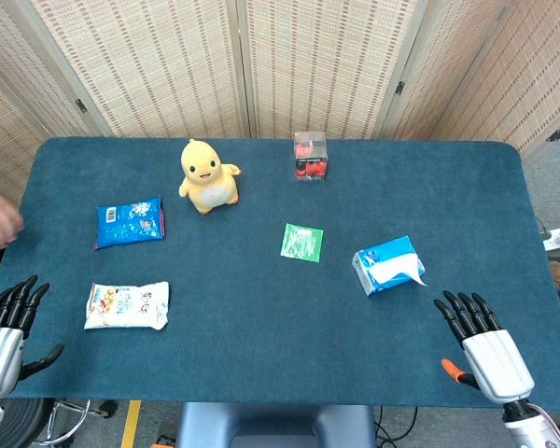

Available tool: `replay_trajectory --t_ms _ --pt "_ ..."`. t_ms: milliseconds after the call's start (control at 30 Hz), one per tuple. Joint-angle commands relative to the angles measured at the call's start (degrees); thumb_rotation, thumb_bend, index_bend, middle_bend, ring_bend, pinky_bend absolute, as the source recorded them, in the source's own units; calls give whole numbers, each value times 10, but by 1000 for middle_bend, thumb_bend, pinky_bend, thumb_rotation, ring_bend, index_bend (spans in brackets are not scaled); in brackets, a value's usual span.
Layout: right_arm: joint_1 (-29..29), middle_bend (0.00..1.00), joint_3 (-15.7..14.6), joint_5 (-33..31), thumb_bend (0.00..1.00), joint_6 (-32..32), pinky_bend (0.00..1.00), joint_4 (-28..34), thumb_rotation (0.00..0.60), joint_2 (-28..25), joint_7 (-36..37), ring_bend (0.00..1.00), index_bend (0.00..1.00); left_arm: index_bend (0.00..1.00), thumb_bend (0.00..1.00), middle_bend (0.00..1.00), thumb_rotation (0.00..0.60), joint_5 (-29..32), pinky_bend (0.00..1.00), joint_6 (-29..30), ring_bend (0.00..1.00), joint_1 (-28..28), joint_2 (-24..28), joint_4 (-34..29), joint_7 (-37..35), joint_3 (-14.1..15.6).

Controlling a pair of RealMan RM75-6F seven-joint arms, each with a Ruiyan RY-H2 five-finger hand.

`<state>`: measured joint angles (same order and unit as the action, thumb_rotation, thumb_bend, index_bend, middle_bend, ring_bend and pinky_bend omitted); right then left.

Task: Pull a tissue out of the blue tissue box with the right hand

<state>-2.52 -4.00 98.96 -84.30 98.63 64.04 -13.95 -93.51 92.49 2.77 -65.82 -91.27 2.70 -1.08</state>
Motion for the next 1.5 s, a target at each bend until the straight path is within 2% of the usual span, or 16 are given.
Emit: replay_trajectory --t_ms 33,200,367,467,633,833,967,1167,1367,1500 --pt "0 0 0 0 129 1 0 0 600 0 -1 0 0 0 246 0 600 0 136 0 0 0 0 0 0 0" --pt "-3 0 4 -8 129 6 0 -3 600 3 1 0 0 0 246 0 600 0 136 -1 0 0 0 0 0 0" --pt "-16 5 24 -15 129 3 0 -29 600 23 24 0 1 0 246 0 600 -1 136 -1 0 1 0 -1 1 1" --pt "-28 61 43 -28 143 7 12 -59 600 47 39 0 66 0 246 0 600 -2 136 -1 0 0 0 -2 1 1" --pt "-56 155 77 -79 170 46 81 -85 600 73 24 0 209 0 246 0 600 -2 137 1 0 0 -1 -1 0 0" --pt "-98 212 119 -150 171 101 130 -117 600 111 -4 12 258 0 247 0 600 -4 138 1 0 1 -1 0 -1 1" --pt "-122 223 135 -182 171 131 134 -134 600 133 -16 14 260 0 246 0 600 -6 138 0 0 1 -1 0 0 2" --pt "-156 254 150 -223 174 166 134 -158 600 167 -48 21 291 0 246 0 600 -7 139 0 0 1 -1 0 -1 3" --pt "-178 310 154 -245 217 182 138 -182 600 196 -62 46 379 0 246 0 600 -9 139 1 0 1 -1 0 -3 3" --pt "-183 406 151 -242 338 173 160 -198 600 210 -61 75 510 0 246 0 600 -10 139 0 0 2 -1 1 -4 4"
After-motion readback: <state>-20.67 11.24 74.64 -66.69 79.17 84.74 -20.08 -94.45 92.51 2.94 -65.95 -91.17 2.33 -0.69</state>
